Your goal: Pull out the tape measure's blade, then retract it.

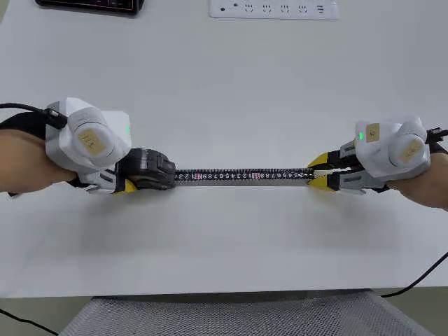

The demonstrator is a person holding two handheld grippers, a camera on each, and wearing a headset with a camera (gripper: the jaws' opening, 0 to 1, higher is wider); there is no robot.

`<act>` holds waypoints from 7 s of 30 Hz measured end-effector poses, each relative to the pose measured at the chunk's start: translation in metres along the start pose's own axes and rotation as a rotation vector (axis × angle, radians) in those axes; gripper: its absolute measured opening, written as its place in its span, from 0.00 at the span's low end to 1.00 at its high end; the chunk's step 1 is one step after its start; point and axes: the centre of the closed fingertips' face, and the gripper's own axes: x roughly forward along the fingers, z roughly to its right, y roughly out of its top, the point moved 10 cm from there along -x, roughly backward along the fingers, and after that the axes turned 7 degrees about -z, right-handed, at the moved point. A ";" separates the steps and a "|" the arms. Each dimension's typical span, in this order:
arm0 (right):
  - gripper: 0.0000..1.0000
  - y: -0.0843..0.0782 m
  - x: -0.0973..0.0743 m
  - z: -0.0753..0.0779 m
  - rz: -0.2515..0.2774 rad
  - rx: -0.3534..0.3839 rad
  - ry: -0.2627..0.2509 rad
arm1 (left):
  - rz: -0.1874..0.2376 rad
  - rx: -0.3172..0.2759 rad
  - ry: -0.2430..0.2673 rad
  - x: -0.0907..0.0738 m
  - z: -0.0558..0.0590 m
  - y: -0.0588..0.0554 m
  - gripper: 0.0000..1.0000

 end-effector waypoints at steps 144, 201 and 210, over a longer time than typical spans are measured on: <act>0.74 0.003 -0.043 -0.049 0.173 0.362 -0.223 | 0.457 -0.573 0.183 -0.046 0.065 -0.051 0.77; 0.77 -0.012 -0.038 -0.082 0.226 0.479 -0.237 | 0.504 -0.741 0.163 -0.038 0.097 -0.067 0.82; 0.77 -0.012 -0.039 -0.082 0.225 0.477 -0.237 | 0.509 -0.746 0.163 -0.039 0.097 -0.067 0.82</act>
